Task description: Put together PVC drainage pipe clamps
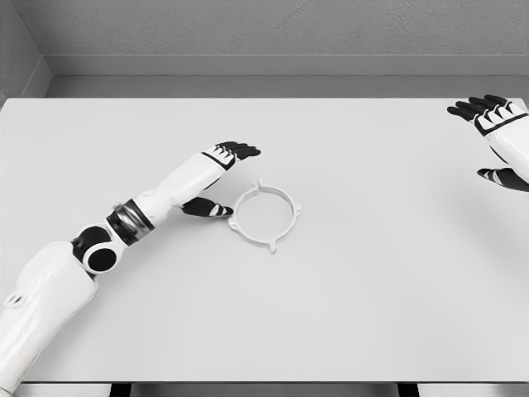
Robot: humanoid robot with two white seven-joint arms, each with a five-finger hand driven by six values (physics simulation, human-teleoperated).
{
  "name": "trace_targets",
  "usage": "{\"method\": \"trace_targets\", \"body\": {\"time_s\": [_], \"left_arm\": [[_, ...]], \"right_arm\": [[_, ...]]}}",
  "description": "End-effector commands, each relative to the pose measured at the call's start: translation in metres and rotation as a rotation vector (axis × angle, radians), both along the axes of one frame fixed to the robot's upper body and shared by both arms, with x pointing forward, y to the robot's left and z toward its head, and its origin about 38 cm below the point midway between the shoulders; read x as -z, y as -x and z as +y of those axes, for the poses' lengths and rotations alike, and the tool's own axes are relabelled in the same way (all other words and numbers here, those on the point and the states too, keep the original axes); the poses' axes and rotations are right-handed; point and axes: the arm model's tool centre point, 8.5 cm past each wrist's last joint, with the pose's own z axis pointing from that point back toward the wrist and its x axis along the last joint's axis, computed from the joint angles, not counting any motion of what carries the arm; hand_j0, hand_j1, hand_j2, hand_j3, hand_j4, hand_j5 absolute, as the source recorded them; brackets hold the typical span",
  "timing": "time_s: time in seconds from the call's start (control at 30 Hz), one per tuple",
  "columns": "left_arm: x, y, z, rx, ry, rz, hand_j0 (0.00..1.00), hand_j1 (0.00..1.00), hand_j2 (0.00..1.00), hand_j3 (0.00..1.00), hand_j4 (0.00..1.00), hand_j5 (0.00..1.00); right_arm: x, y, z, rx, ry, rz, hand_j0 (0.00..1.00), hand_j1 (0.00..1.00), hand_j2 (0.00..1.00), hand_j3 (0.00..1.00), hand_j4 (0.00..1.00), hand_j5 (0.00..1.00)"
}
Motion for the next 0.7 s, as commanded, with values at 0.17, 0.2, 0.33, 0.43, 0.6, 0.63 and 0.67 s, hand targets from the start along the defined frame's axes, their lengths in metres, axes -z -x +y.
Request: {"method": "trace_targets", "body": {"time_s": [0.17,0.2,0.33,0.43,0.6,0.63,0.67], "left_arm": [[-0.005,-0.005,0.006,-0.019,0.014,-0.006,1.0,1.0,1.0,1.0,1.0,1.0],[-0.005,-0.005,0.006,-0.019,0.014,-0.006,1.0,1.0,1.0,1.0,1.0,1.0],[-0.02,-0.029,0.045,-0.114,-0.005,-0.025,1.0,1.0,1.0,1.0,1.0,1.0],[-0.031,-0.021,0.056,-0.097,-0.024,-0.05,1.0,1.0,1.0,1.0,1.0,1.0],[-0.044,-0.014,0.082,-0.108,-0.073,-0.082,1.0,1.0,1.0,1.0,1.0,1.0],[-0.052,-0.016,0.098,-0.133,-0.091,-0.096,1.0,1.0,1.0,1.0,1.0,1.0],[-0.064,-0.018,0.123,-0.181,-0.111,-0.119,1.0,1.0,1.0,1.0,1.0,1.0]], "right_arm": [[-0.001,0.0,0.0,-0.001,-0.007,-0.003,1.0,1.0,1.0,1.0,1.0,1.0],[-0.001,0.0,0.0,-0.001,-0.007,-0.003,1.0,1.0,1.0,1.0,1.0,1.0],[-0.002,0.0,0.002,-0.005,-0.006,-0.005,1.0,1.0,1.0,1.0,1.0,1.0],[0.0,0.0,0.004,-0.01,-0.005,0.001,1.0,1.0,1.0,1.0,1.0,1.0],[0.008,0.0,0.014,-0.04,-0.002,0.022,1.0,1.0,1.0,1.0,1.0,1.0],[0.01,-0.001,0.02,-0.059,0.0,0.03,1.0,1.0,1.0,1.0,1.0,1.0],[0.01,-0.001,0.029,-0.085,0.003,0.03,1.0,1.0,1.0,1.0,1.0,1.0]]}}
